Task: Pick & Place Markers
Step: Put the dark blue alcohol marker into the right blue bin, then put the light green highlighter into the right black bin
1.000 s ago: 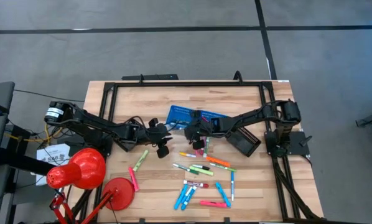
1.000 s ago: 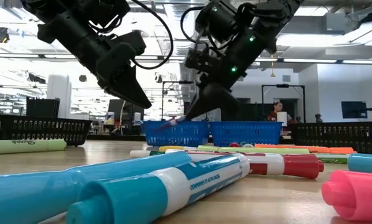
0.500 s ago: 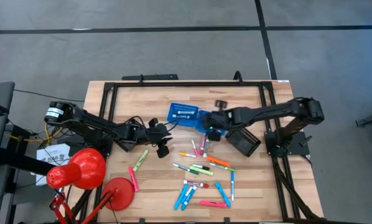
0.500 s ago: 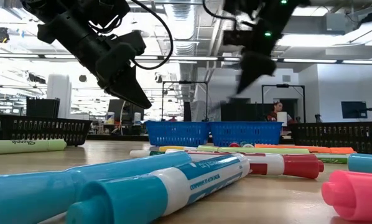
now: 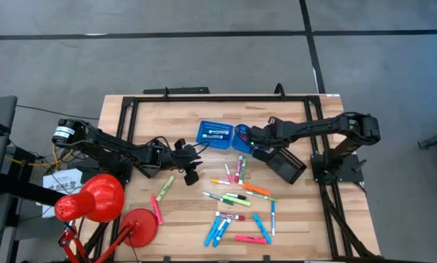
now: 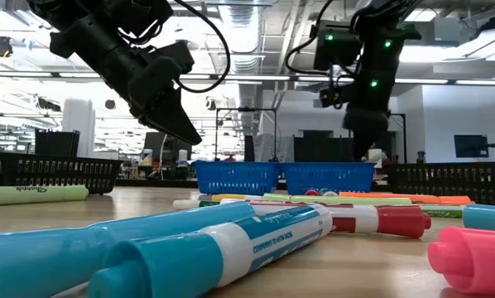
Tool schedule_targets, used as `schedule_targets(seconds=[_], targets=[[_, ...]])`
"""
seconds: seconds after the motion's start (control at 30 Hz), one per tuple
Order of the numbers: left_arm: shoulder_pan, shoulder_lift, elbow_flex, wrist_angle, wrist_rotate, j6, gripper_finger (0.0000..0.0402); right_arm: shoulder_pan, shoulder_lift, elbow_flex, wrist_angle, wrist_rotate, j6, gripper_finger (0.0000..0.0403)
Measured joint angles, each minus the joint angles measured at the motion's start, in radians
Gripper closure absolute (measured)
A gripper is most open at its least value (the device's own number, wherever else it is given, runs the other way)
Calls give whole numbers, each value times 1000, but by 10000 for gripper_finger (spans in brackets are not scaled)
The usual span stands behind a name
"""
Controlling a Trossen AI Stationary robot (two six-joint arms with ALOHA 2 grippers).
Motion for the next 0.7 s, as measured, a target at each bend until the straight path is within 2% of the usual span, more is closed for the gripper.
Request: schedule_targets(seconds=[0.13, 0.23, 0.37, 0.43, 0.53, 0.7], targets=[[0, 0, -1, -7, 3, -37, 313, -3, -3, 0, 32, 1, 0, 309], [-3, 0, -1, -13, 73, -52, 313, 4, -3, 0, 43, 1, -15, 302], [-12, 0, 0, -42, 191, -153, 313, 13, -3, 0, 65, 1, -36, 296], [-25, 0, 0, -85, 204, -180, 313, 13, -3, 0, 72, 0, -37, 296], [-41, -1, 1, -199, 242, -254, 313, 13, -3, 0, 71, -2, -36, 295], [-45, -1, 40, -500, 339, -411, 313, 13, -3, 0, 69, -2, -37, 295]])
